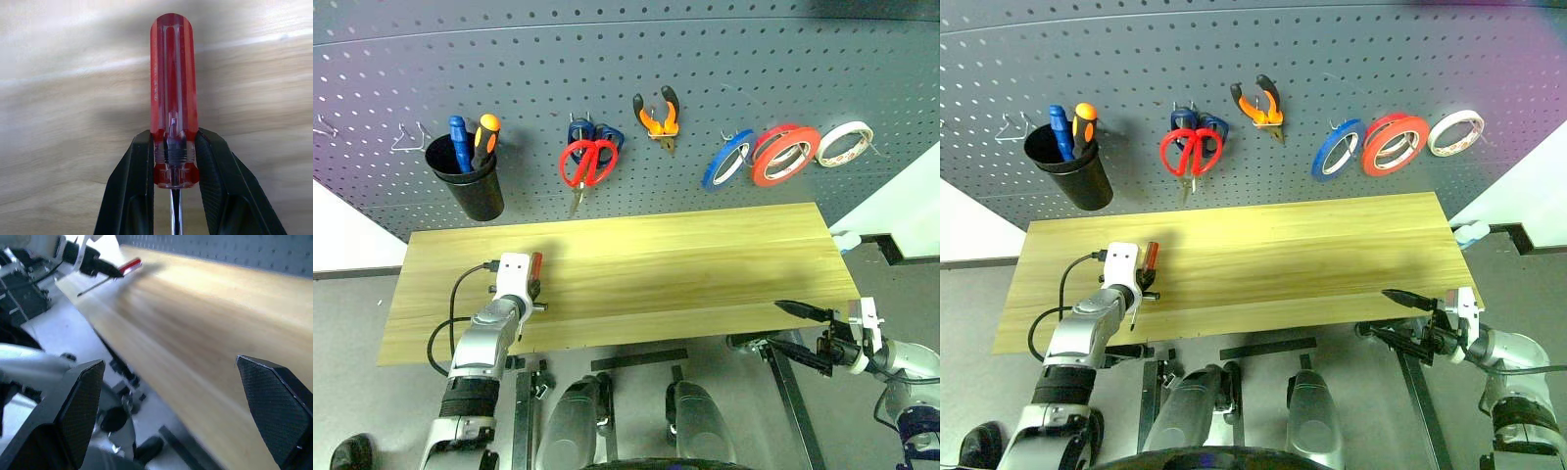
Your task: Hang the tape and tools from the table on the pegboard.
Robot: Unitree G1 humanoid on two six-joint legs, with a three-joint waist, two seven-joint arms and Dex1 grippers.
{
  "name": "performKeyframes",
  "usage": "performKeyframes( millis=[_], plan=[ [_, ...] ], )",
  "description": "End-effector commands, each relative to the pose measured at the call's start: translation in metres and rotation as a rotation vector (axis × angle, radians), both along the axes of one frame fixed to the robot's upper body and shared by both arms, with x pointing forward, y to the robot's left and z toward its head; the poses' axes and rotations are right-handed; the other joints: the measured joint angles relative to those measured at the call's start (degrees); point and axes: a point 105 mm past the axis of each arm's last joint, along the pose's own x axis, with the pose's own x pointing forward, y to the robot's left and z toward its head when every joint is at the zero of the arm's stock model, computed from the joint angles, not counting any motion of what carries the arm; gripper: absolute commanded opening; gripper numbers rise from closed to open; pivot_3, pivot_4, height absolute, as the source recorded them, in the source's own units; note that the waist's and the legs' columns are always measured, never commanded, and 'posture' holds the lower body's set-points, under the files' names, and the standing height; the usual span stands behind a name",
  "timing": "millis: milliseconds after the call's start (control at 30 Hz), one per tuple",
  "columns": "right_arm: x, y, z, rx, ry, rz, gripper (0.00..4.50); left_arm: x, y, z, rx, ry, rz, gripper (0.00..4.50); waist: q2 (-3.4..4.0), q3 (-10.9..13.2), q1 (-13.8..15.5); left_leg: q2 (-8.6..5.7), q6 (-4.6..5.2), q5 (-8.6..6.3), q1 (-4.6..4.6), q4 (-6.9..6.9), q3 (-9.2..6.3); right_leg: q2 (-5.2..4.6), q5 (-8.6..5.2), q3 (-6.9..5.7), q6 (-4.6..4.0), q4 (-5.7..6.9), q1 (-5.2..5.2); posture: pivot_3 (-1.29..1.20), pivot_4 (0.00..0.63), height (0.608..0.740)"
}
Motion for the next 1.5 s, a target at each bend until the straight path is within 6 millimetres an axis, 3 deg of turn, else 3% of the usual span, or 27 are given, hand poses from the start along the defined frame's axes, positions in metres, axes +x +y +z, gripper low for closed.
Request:
performKeyframes(
  millis=[33, 533, 700, 1033, 1167, 1200, 1267, 1333, 1500],
  plan=[
    [0.001, 0.001, 0.006, 0.052, -0.022, -0.002, 4.50, -0.003, -0.003, 0.020, 0.030, -0.079, -0.039, 0.85, 0.01, 0.0, 0.0, 0.00, -0.01, 0.00, 0.00, 0.00, 0.00, 0.00, 0.00, -0.04, 0.00, 0.00, 0.02, -0.13, 0.187, 0.740],
    [0.023, 0.009, 0.013, 0.034, -0.186, -0.026, 4.50, -0.007, -0.016, 0.064, 0.162, -0.298, -0.192, 0.85, 0.25, -1.1, 0.0, -0.01, -0.04, 0.17, -0.06, 0.14, 0.02, 0.05, 0.09, -0.56, 0.16, 0.12, 0.06, -0.12, 0.101, 0.740],
    [0.023, 0.011, 0.011, 0.029, -0.167, -0.012, 4.50, -0.004, -0.017, 0.069, 0.180, -0.330, -0.206, 0.85, 0.31, -2.4, -0.1, -0.02, 0.00, 0.20, -0.07, 0.19, 0.04, 0.10, 0.10, -0.58, 0.18, 0.14, 0.08, -0.13, 0.084, 0.740],
    [0.039, 0.004, 0.048, 0.193, -0.224, -0.034, 4.50, 0.003, -0.032, 0.090, 0.189, -0.447, -0.277, 0.85, 0.50, -4.0, -0.2, 0.01, -0.11, 0.15, -0.02, 0.44, 0.00, 0.08, 0.21, -0.57, 0.26, 0.22, 0.20, -0.14, 0.071, 0.740],
    [0.040, 0.002, 0.053, 0.244, -0.223, -0.044, 4.50, 0.005, -0.033, 0.096, 0.206, -0.478, -0.280, 0.85, 0.54, -4.3, -0.1, 0.01, -0.10, 0.16, -0.02, 0.45, -0.02, 0.08, 0.21, -0.56, 0.25, 0.22, 0.20, -0.14, 0.072, 0.740],
    [0.038, 0.005, 0.056, 0.263, -0.224, -0.023, 4.50, 0.005, -0.032, 0.098, 0.209, -0.488, -0.275, 0.85, 0.55, -4.3, -0.1, 0.01, -0.09, 0.16, -0.02, 0.45, -0.02, 0.08, 0.21, -0.56, 0.25, 0.22, 0.20, -0.14, 0.072, 0.740],
    [0.003, 0.054, 0.090, 0.307, -0.344, 0.208, 4.50, 0.006, -0.031, 0.102, 0.220, -0.506, -0.268, 0.85, 0.76, -4.5, 0.6, 0.01, -0.05, 0.18, -0.07, 0.47, -0.03, 0.06, 0.22, -0.56, 0.25, 0.23, 0.17, -0.13, 0.072, 0.740],
    [-0.025, 0.087, 0.113, 0.324, -0.392, 0.303, 4.50, 0.006, -0.030, 0.106, 0.233, -0.525, -0.269, 0.85, 1.04, -4.8, 1.1, 0.06, -0.11, 0.15, -0.28, 0.41, -0.15, 0.03, 0.21, -0.57, 0.24, 0.26, -0.11, -0.13, 0.073, 0.740],
    [-0.024, 0.107, 0.129, 0.337, -0.375, 0.290, 4.50, 0.005, -0.029, 0.122, 0.279, -0.598, -0.267, 0.85, 0.53, -5.3, 1.1, 0.06, -0.17, 0.12, -0.13, 0.44, 0.05, 0.07, 0.38, -0.58, 0.26, 0.24, -0.06, -0.13, 0.073, 0.740]
  ],
)
